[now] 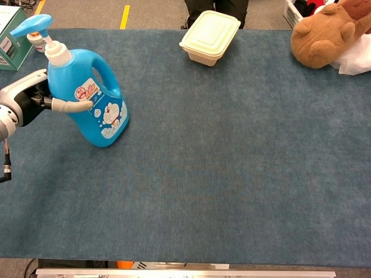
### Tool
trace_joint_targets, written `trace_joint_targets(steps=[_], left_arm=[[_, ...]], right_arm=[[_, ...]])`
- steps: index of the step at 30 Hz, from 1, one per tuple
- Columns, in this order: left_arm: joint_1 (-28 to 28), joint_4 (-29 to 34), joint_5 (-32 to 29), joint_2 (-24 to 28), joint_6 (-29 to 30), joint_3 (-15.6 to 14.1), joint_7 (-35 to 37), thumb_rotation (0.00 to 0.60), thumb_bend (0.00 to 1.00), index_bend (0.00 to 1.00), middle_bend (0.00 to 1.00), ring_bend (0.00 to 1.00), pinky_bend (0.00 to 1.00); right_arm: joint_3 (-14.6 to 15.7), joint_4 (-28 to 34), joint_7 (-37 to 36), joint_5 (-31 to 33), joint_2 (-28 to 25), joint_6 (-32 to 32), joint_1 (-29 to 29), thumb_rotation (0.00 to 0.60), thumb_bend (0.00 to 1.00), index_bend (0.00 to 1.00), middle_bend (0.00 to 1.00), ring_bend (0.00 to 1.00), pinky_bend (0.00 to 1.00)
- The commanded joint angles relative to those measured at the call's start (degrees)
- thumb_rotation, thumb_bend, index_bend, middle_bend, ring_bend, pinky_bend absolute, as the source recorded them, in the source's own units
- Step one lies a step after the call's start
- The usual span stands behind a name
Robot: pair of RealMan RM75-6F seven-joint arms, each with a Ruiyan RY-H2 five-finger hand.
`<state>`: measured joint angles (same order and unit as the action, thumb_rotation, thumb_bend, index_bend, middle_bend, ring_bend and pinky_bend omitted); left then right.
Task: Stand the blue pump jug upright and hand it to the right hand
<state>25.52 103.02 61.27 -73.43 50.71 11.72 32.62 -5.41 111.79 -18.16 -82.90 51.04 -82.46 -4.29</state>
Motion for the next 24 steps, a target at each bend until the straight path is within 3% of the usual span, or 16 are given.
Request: trace_joint_targets(steps=[1,9,16,24], left_arm=[[1.15,-2.34,5.35,2.1,-4.67,1.25,5.95,0.6,0.2,0.45,0.28,0.27,0.22],[4.69,-8.44,19.16,3.21,-9.99,1.61,20.16,0.6,0.2,0.49,0.3,0.27,0.22],[9.31,-16.68,31.43,2.52,-8.73,-2.33,30.8,0.6,0.2,0.48,0.28,0.24,0.22],[13.11,-26.28,37.95,0.74,-3.66,-7.45,39.26,0.6,0.2,0.46,0.25,0.2,0.19]], right_arm=[[-0.01,0.06,0.03,0.06,0.02,-0.01,0.03,0.6,0.08,0.08,0.22,0.11,0.24],[-0.08,0.51,0.56,0.39,0.04,-0.32,0.28,0.6,0.07,0.08,0.22,0.11,0.24],[-0.08,0.82,0.91,0.61,0.04,-0.64,0.59,0.6,0.08,0.08,0.22,0.11,0.24],[-0.05,1.08,1.51,0.91,0.21,-0.53,0.67,0.6,0.08,0.08,0.22,0.11,0.24]])
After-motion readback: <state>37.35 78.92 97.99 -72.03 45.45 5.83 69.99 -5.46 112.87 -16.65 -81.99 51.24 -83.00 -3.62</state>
